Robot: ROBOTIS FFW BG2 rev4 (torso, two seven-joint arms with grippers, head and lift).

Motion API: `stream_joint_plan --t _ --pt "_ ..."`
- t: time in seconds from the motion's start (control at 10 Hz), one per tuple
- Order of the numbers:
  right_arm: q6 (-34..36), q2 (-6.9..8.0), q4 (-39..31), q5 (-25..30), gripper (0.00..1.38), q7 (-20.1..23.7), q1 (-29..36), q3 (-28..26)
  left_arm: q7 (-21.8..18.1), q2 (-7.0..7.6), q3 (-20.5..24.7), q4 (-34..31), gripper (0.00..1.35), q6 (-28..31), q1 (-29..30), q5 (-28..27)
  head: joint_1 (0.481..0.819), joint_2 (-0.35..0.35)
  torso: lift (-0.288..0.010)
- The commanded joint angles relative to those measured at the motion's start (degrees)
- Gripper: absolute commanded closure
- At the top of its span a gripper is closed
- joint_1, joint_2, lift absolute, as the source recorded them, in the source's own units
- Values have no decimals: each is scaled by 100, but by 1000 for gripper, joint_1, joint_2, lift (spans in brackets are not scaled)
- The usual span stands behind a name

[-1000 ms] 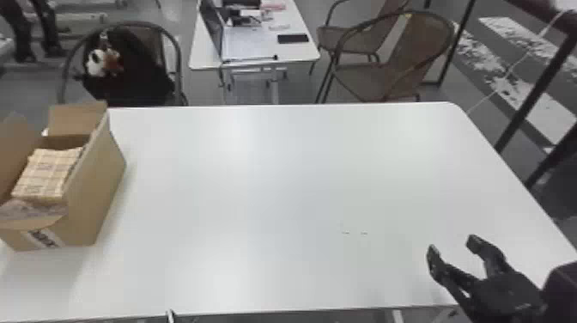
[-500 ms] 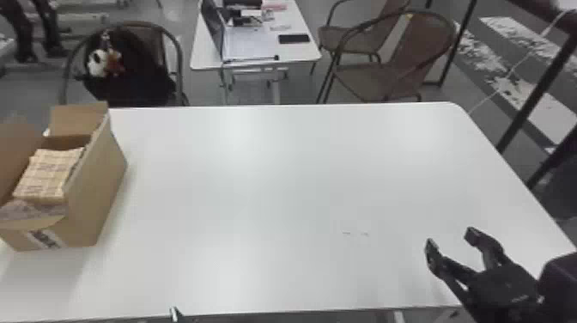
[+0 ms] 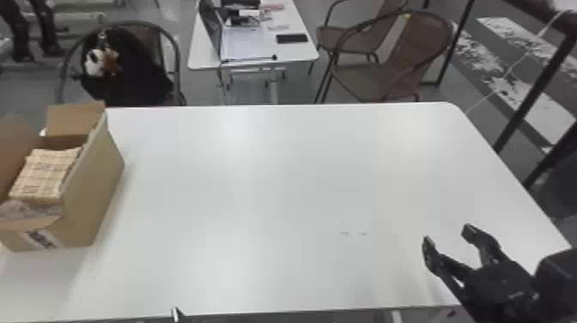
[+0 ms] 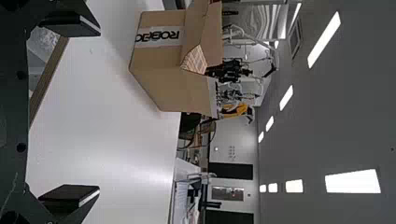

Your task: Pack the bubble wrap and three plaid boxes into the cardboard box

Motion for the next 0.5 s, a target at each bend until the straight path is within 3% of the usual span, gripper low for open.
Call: stream_joint_plan --t 0.0,0.4 --pt "-5 0 9 9 515 7 -13 4 0 -4 0 1 116 -7 -11 -9 695 -5 -174" --pt "-5 0 0 18 515 15 -13 -14 0 -4 0 1 114 -7 -11 -27 695 -5 -174"
